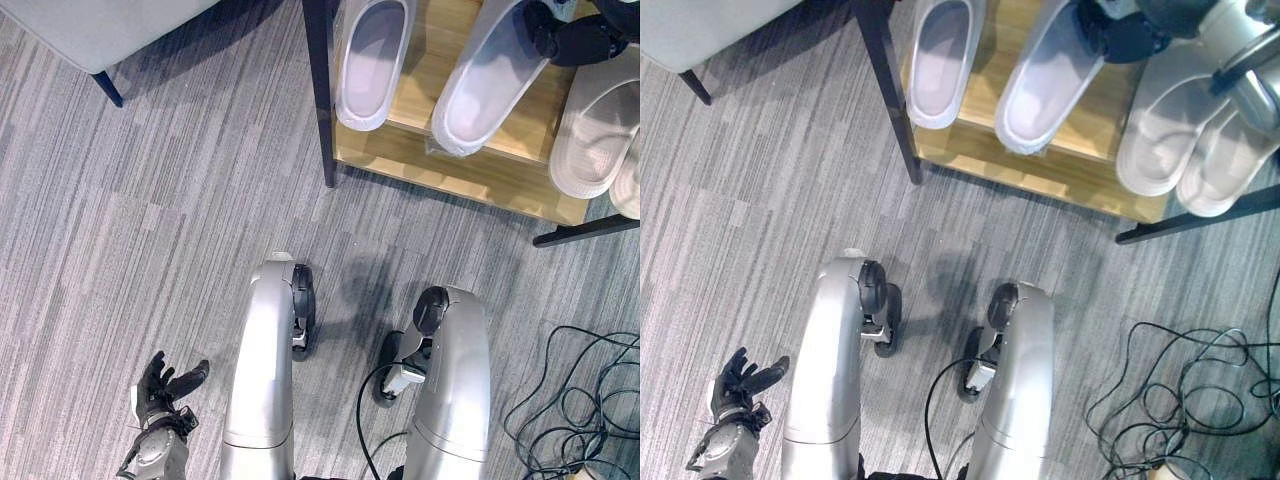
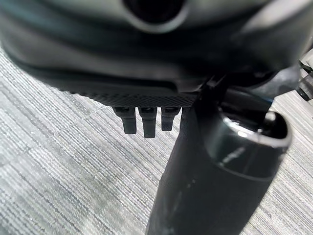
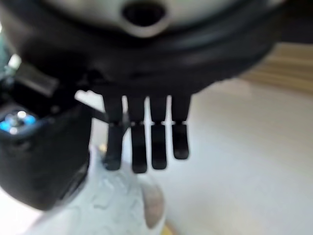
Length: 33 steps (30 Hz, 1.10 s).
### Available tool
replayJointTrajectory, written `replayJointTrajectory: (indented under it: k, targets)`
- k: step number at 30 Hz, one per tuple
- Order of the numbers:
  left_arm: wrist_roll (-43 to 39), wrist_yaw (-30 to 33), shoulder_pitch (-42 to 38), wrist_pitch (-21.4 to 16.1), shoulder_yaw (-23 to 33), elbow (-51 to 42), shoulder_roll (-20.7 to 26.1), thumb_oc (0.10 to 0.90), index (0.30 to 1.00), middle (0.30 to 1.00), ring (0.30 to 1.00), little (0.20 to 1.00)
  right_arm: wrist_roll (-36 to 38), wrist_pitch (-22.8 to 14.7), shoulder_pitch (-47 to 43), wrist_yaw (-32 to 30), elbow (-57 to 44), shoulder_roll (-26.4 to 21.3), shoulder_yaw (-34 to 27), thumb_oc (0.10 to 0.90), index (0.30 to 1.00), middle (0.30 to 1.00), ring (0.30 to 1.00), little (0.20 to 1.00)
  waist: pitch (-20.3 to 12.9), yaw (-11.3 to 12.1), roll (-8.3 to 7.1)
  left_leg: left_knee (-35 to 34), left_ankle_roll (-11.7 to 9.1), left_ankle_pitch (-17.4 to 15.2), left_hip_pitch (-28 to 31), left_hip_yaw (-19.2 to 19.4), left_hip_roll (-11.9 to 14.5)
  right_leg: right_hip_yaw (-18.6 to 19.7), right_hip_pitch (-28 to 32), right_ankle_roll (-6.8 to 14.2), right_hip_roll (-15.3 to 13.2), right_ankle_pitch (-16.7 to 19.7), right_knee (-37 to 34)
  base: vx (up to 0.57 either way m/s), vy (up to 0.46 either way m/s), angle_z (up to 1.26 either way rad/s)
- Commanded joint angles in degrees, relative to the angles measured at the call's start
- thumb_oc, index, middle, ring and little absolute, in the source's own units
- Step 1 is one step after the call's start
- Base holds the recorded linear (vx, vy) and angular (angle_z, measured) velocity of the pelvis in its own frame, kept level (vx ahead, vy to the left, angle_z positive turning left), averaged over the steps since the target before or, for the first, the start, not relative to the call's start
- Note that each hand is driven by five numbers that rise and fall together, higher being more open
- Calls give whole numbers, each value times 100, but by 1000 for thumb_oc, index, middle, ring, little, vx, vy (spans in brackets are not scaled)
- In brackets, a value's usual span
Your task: Arrange the slippers neatly on the shoe rack.
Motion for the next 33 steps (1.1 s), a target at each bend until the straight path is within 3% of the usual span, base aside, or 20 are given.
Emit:
replayJointTrajectory:
  k: [1,2,7,12,20,21,25,29,33]
  targets:
    - [138,40,465,-425,99,-481,518,800,900,900,900,900,189,462,-1057,-341,-70,-77,-384,400,300,300,300,300,1,113,78,458,-169,-1594,754,-1124,-26,503,-27,-404,80,250,-406,0,0,0]
    - [150,36,522,-416,90,-525,538,800,900,900,900,900,174,472,-1030,-344,-60,-87,-384,800,900,900,900,900,1,116,71,462,-167,-1601,754,-1130,-23,511,-27,-410,83,244,-403,0,0,0]
    - [-116,-202,827,-376,94,-874,558,800,900,900,900,900,328,338,-960,-153,-284,-162,-384,800,900,900,900,900,1,127,103,514,-177,-1626,754,-1153,-42,523,-27,-416,105,224,-378,0,0,0]
    - [-262,-332,935,-305,81,-976,599,800,900,900,900,900,300,294,-786,82,-338,-257,-384,800,900,900,900,900,1,124,27,541,-170,-1655,754,-1161,-50,541,-27,-423,103,214,-374,0,0,0]
    - [144,-284,1009,-270,-267,-1245,656,800,900,900,900,900,498,241,-616,234,-53,-261,-384,800,900,900,900,900,1,78,159,560,-137,-1675,754,-1106,-43,567,-27,-393,103,242,-377,-1,8,0]
    - [251,-255,1007,-272,-361,-1246,600,800,900,900,900,900,625,229,-609,196,40,-236,-384,800,900,900,900,900,1,60,266,568,-130,-1681,754,-1090,-44,576,-27,-389,101,244,-363,0,0,0]
    - [384,-191,979,-274,-447,-1233,559,800,900,900,900,900,819,178,-509,85,0,-275,-525,800,900,900,900,900,1,33,339,561,-126,-1681,754,-1074,-33,577,-27,-397,103,231,-353,0,0,0]
    - [718,-45,994,-357,-504,-1255,564,800,900,900,900,900,1518,-121,672,-320,-395,-410,-2062,800,900,900,900,900,1,-36,394,618,-124,-1713,754,-1016,-38,596,-27,-380,120,217,-269,0,0,0]
    - [1006,166,978,-394,-530,-1317,562,800,900,900,900,900,2241,-545,2635,-830,-979,-146,-4396,800,900,900,900,900,1,-110,364,666,-123,-1723,754,-964,-30,601,-27,-396,145,204,-214,0,0,0]
